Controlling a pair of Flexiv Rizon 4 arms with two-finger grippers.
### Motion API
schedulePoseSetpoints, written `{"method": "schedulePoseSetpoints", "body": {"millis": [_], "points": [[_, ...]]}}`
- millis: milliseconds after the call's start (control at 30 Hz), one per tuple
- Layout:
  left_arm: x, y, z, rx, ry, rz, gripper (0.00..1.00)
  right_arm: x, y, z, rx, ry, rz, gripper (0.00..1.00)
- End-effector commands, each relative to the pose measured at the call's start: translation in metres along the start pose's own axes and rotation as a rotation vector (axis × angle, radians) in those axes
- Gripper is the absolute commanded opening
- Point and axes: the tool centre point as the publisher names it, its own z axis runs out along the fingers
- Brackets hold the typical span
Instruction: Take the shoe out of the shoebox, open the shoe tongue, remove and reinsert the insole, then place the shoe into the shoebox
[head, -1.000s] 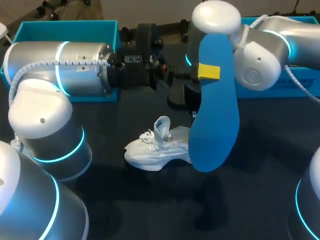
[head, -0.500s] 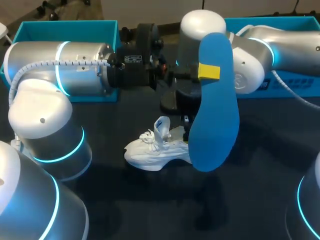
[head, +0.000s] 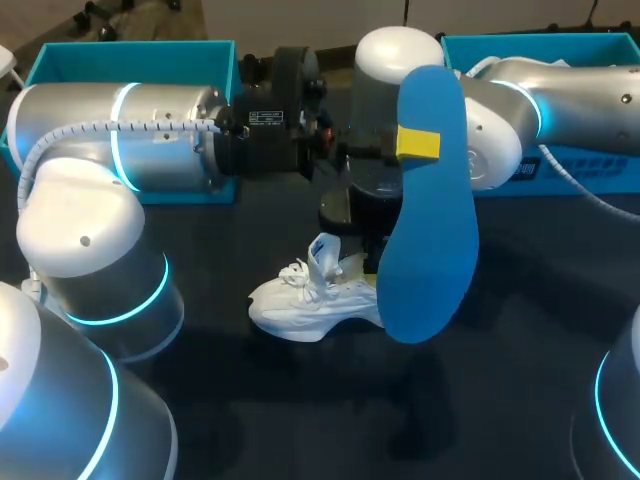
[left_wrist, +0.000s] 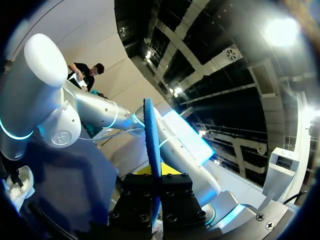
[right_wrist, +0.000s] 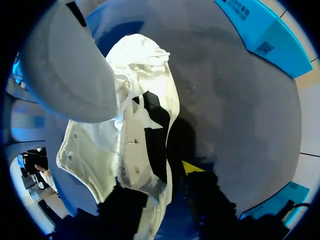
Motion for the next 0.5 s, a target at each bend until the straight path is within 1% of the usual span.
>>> {"method": "schedulePoseSetpoints", "body": {"millis": [33,133,200,267,300,367,500], "points": [[0.0,0.002,0.001,0.004,0.0,0.001,0.0,-0.001,0.001,0.004,-0.001,0.007,0.004,0.0],[0.0,0.002,0.001,0.004,0.0,0.001,0.0,0.001,0.0,0.003,-0.009,0.015,0.021,0.0],[0.0,0.002,0.001,0.004,0.0,0.001,0.0,0.004,0.001,0.0,-0.027,0.018,0.053,0.0],[0.0,0.002,0.001,0.004,0.0,0.001,0.0,0.01,-0.001,-0.006,-0.039,0.033,0.135,0.0],[0.0,0.002,0.001,0.004,0.0,0.001,0.0,0.01,-0.001,-0.007,-0.043,0.034,0.147,0.0],[0.0,0.002,0.001,0.004,0.0,0.001,0.0,0.014,-0.006,-0.016,-0.037,0.046,0.248,0.0],[0.0,0.002,0.001,0.004,0.0,0.001,0.0,0.021,-0.008,-0.028,-0.057,0.093,0.354,0.0]]}}
